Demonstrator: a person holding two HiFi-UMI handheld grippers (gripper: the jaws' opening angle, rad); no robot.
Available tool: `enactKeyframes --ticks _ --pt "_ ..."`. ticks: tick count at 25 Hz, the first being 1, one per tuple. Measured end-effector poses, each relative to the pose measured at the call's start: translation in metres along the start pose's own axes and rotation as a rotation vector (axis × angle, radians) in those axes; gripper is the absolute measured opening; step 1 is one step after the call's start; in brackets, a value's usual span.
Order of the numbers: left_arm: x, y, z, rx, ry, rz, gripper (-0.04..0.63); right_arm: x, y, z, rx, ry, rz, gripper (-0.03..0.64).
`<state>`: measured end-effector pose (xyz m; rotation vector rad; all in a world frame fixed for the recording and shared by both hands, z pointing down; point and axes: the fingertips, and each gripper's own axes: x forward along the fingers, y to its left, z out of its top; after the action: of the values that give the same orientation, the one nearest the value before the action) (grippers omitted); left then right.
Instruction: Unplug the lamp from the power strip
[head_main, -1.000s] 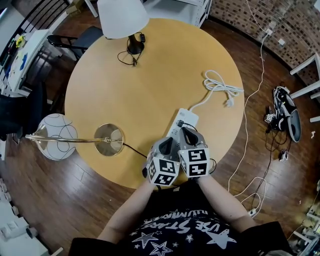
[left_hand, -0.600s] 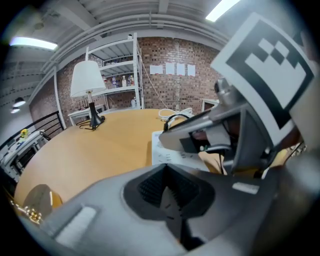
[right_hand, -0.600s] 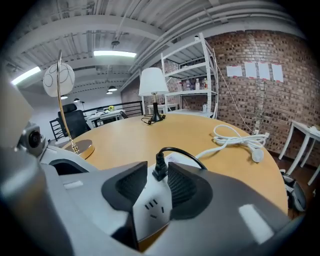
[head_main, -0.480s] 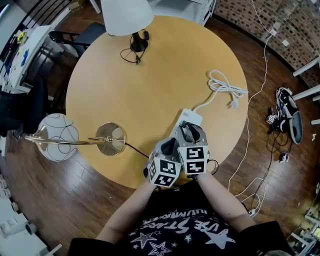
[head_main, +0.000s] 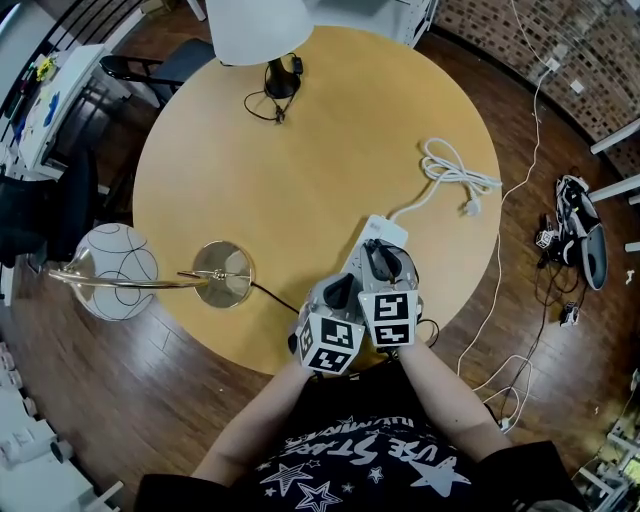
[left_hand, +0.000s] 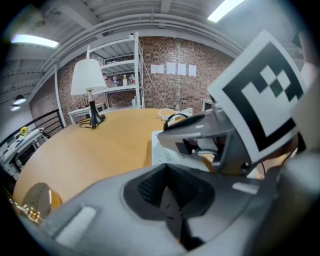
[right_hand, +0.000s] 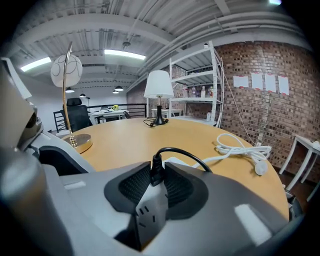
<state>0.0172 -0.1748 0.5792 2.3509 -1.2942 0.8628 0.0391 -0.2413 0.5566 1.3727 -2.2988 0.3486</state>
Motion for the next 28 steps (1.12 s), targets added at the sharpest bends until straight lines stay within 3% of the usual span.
enactKeyframes --ticks 13,28 --pt "-0.0003 0.0015 0.0001 -0.031 0.005 -0.01 0.005 -0.002 -0.0001 0.0023 0.026 -0.039 0.033 0.083" --pt "0.0005 -0.0003 0.0004 -0.004 0.015 0.008 0.005 -0.009 -0.0054 -0.0005 0.046 -0.132 0.029 0.083"
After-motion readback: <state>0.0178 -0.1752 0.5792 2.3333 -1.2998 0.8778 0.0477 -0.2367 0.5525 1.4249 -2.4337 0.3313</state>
